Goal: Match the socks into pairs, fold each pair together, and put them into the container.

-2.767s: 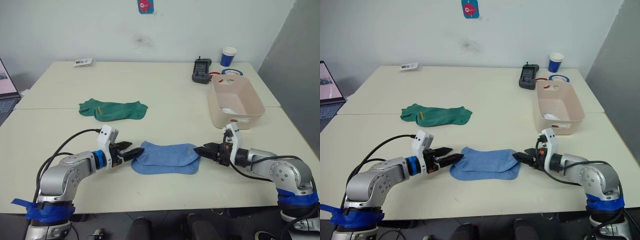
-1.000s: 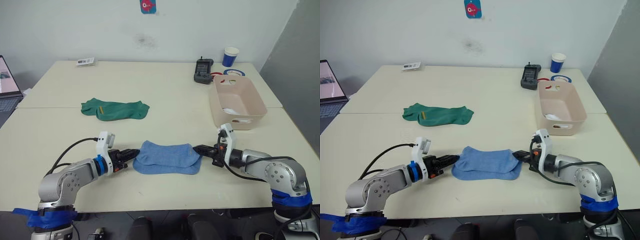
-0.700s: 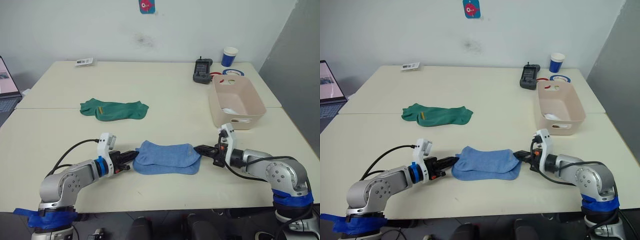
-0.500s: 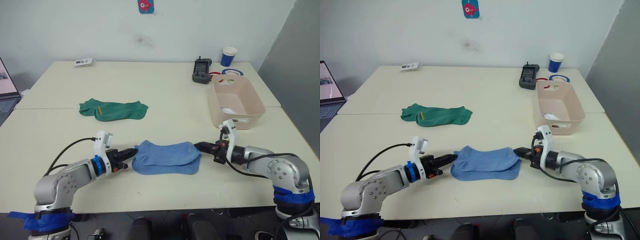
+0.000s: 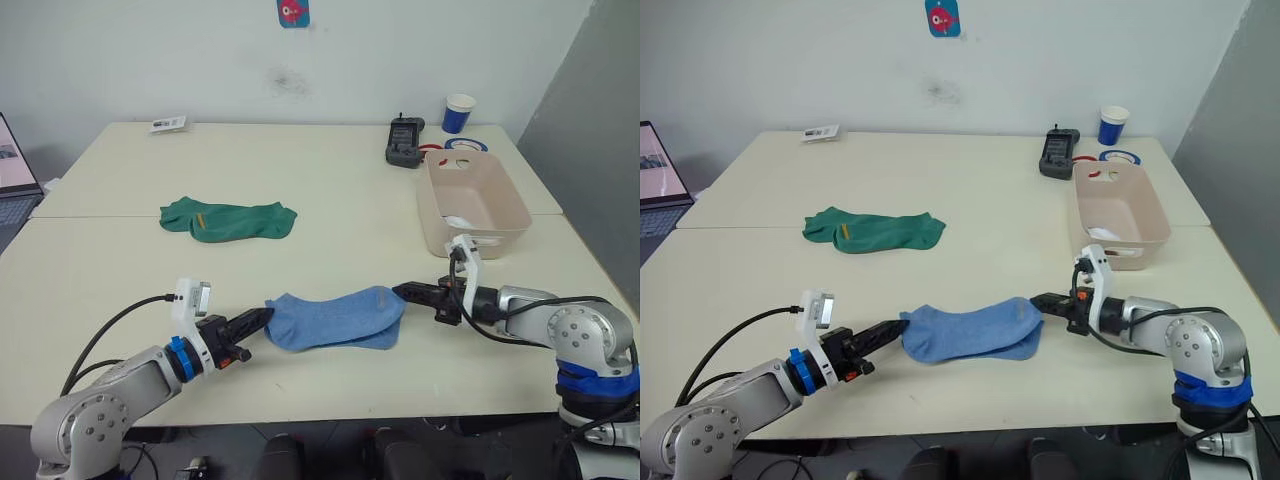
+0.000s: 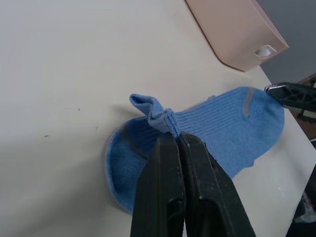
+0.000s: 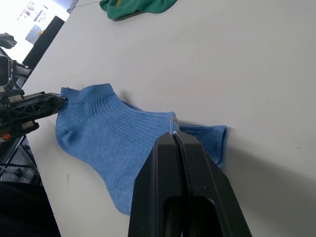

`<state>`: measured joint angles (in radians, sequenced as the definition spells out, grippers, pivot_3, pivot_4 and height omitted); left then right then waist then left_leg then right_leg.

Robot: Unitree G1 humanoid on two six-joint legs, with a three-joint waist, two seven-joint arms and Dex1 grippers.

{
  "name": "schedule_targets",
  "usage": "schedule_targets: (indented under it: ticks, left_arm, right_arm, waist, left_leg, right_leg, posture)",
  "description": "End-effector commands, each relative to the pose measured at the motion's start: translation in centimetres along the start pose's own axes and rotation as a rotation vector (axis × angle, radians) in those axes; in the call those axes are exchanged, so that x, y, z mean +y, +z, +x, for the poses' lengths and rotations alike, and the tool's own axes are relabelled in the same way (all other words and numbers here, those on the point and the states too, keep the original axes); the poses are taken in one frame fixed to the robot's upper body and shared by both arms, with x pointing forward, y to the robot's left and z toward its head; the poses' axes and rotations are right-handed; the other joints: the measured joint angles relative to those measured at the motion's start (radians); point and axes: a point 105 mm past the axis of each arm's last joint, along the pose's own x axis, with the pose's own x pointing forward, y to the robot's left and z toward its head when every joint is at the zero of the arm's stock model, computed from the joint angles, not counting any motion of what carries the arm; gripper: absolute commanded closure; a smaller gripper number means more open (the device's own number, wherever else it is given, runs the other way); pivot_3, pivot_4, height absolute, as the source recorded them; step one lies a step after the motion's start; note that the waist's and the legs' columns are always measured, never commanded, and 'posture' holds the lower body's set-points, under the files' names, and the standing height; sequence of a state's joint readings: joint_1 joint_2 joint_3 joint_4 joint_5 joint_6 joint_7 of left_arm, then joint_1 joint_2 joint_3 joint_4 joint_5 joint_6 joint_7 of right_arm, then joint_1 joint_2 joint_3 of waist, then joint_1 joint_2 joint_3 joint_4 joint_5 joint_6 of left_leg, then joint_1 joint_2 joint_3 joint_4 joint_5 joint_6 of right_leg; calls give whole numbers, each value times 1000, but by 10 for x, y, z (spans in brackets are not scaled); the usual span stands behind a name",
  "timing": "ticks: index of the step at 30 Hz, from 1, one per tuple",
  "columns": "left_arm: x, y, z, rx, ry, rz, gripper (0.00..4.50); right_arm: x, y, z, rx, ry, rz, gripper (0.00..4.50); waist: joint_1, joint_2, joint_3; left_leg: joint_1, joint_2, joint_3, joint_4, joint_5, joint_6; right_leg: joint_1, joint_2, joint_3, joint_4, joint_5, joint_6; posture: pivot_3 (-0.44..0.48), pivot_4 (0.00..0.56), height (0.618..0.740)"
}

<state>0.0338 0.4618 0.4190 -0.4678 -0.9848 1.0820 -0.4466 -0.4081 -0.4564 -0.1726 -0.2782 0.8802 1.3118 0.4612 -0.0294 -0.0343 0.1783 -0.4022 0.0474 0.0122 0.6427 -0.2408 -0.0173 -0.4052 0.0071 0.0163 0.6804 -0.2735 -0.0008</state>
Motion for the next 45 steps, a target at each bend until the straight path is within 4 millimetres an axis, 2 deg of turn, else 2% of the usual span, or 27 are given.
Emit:
schedule_targets:
  ticks: [1,6,15,33,39,45]
  left_arm:
    - [-2,9,1,-31,-5,54,4477]
    - [1,16,4,-37,-7,66,4477]
    - [3,14,5,-4,-26,86,4477]
    - [2,6,1,-7,-12,85,4477]
    - [-7,11,-9,-18,-64,65,4477]
    - [-16,-3,-25,93,-140,40,4477]
  right_arm:
    - [4,4,-2,-18,3,-17,4500]
    - [3,-1,-9,-10,-13,-2,4500]
    - [2,-12,-7,-28,-46,31,4500]
    - [-8,-12,-2,-25,-69,8,4500]
    - [14,-13,-7,-23,26,7,4500]
    - [32,-27,-12,18,97,36,4500]
  waist:
    - [0,0,0]
    - [0,0,0]
    - [-1,0,0]
    - [-1,0,0]
    - [-1,0,0]
    - [-1,0,0]
  left_leg:
    - [0,0,0,0,0,0]
    - [0,0,0,0,0,0]
    - [0,0,0,-1,0,0]
    - [0,0,0,-1,0,0]
    - [0,1,0,-1,0,0]
    - [0,1,0,-2,0,0]
  right_leg:
    - [0,0,0,0,0,0]
    - [0,0,0,0,0,0]
    - [0,1,0,0,0,0]
    - [0,0,0,0,0,0]
    - [-1,0,0,0,0,0]
    - [-1,0,0,-1,-1,-1]
  posture:
    - [0,150,740]
    - [0,150,740]
    - [0,150,740]
    - [0,150,740]
    - [0,150,740]
    - [0,150,740]
